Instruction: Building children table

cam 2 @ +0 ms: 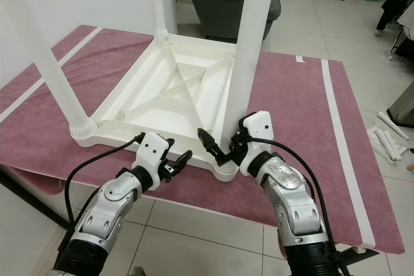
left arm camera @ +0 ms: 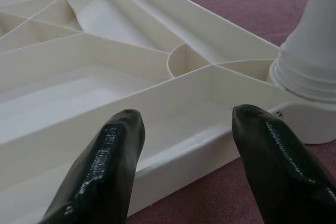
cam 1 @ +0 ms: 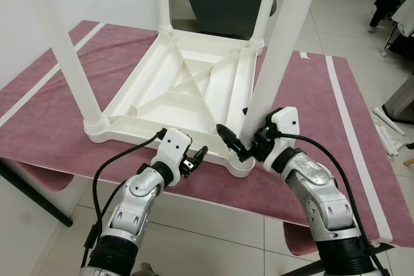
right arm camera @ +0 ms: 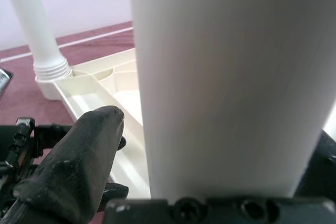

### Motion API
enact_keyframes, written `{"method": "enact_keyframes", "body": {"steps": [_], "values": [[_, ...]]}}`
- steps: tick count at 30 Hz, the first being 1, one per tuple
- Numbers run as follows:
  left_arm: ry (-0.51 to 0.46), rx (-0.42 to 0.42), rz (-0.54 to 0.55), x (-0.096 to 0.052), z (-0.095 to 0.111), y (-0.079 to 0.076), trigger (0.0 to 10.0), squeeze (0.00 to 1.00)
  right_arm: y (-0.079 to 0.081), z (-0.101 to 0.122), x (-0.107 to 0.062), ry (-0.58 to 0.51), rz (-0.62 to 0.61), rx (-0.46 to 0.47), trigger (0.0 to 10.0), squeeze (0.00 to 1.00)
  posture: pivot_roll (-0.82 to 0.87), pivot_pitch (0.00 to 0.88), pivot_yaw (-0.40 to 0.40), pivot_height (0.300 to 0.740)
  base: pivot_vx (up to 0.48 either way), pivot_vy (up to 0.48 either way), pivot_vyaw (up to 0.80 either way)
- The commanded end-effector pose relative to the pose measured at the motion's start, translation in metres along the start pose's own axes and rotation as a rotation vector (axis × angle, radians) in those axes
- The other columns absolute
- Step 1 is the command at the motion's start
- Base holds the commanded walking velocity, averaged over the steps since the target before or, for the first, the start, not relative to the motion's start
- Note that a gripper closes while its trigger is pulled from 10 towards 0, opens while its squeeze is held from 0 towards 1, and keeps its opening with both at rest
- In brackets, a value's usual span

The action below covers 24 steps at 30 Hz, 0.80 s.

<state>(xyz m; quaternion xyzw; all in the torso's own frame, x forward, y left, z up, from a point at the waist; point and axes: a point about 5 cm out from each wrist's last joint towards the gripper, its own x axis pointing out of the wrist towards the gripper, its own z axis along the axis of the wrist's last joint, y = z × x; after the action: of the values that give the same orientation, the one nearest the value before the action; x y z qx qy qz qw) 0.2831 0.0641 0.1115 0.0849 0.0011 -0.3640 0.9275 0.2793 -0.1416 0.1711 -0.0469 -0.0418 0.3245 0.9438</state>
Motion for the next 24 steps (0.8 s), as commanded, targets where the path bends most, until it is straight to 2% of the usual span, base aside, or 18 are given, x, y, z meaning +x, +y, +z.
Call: {"method": "enact_keyframes", "body": {"steps": [1, 3, 10, 17, 18, 19, 20, 24], "values": [[-0.014, 0.049, -0.135, 0.001, 0.006, -0.007, 10.0, 0.0, -0.001, -0.004, -0.001, 0.022, 0.03, 0.028, 10.0, 0.0, 0.05, 0.0, 0.008, 0.74, 0.0, 0.0, 0.0], [-0.014, 0.049, -0.135, 0.001, 0.006, -0.007, 10.0, 0.0, -0.001, -0.004, -0.001, 0.022, 0.03, 0.028, 10.0, 0.0, 0.05, 0.0, 0.008, 0.74, 0.0, 0.0, 0.0], [-0.022, 0.072, -0.323, 0.012, 0.013, -0.015, 10.0, 0.0, -0.008, -0.008, 0.006, 0.043, 0.033, 0.034, 10.0, 0.0, 0.04, 0.0, 0.01, 0.74, 0.0, 0.0, 0.0], [-0.014, 0.084, -0.328, 0.014, 0.014, -0.011, 10.0, 0.0, -0.01, -0.011, 0.007, 0.065, 0.014, 0.027, 9.7, 0.0, 0.03, 0.0, 0.013, 0.74, 0.0, 0.0, 0.0], [-0.01, 0.086, -0.333, 0.013, 0.013, -0.01, 10.0, 0.0, -0.01, -0.013, 0.008, 0.071, 0.007, 0.033, 1.6, 0.0, 0.04, 0.0, 0.014, 0.74, 0.0, 0.0, 0.0], [-0.01, 0.086, -0.333, 0.013, 0.013, -0.01, 10.0, 0.0, -0.01, -0.013, 0.008, 0.071, 0.007, 0.033, 1.6, 0.0, 0.04, 0.0, 0.014, 0.74, 0.0, 0.0, 0.0], [-0.001, 0.09, -0.337, 0.011, 0.011, -0.009, 10.0, 0.0, -0.007, -0.016, 0.008, 0.083, 0.001, 0.041, 0.0, 0.0, 0.04, 0.0, 0.013, 0.74, 0.0, 0.0, 0.0], [0.004, 0.084, -0.329, 0.01, 0.009, -0.009, 10.0, 0.0, -0.009, -0.022, 0.009, 0.111, -0.041, 0.042, 0.0, 0.0, 0.04, 0.0, 0.011, 0.74, 0.0, 0.0, 0.0]]}}
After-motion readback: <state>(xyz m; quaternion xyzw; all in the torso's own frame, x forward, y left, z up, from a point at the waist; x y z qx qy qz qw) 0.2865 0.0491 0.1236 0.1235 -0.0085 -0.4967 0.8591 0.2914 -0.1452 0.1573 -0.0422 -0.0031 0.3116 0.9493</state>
